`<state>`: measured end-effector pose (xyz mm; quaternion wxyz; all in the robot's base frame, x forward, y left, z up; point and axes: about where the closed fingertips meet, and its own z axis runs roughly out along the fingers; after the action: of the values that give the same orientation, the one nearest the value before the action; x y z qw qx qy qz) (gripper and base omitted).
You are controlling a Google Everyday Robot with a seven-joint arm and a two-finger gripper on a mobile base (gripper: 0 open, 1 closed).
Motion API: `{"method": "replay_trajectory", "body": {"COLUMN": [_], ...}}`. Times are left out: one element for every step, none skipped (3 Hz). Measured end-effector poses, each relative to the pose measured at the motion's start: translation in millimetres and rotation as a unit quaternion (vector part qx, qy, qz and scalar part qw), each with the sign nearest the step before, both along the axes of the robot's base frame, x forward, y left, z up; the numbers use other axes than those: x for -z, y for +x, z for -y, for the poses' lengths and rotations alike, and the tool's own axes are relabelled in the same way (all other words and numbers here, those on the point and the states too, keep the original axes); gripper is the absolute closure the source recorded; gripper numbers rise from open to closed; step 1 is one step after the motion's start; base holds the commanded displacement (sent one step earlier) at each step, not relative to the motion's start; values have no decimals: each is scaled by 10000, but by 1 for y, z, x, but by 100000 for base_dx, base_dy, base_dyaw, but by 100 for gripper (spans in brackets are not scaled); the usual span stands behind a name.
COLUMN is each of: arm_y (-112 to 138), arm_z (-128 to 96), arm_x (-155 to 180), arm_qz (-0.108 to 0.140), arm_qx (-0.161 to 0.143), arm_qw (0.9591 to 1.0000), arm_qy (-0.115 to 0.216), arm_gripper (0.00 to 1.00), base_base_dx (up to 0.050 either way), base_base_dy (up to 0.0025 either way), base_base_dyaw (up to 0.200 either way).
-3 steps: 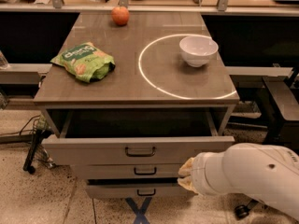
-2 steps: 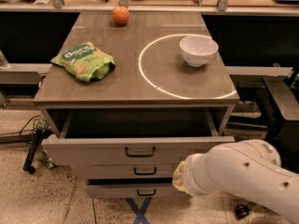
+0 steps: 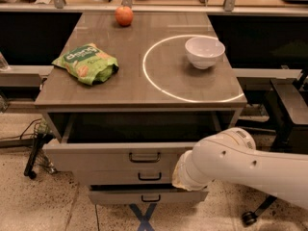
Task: Close top drawer
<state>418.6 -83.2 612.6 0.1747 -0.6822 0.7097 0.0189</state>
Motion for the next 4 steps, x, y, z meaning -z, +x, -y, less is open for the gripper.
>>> {"method": "replay_trajectory", "body": {"arm_y": [24, 36, 57, 78], "arm_z": [9, 13, 10, 5], "arm_x": [15, 21, 17, 11], "arm_qz": [-138, -191, -119, -2], "arm_qx": [264, 438, 581, 719], "arm_qw": [9996, 9989, 9982, 9970], "arm_qy": [-15, 13, 119, 289], "arm_gripper": [100, 100, 100, 100], "base_base_dx": [0, 0, 0, 0], "base_base_dy": [0, 0, 0, 0], "base_base_dyaw": [0, 0, 0, 0]}}
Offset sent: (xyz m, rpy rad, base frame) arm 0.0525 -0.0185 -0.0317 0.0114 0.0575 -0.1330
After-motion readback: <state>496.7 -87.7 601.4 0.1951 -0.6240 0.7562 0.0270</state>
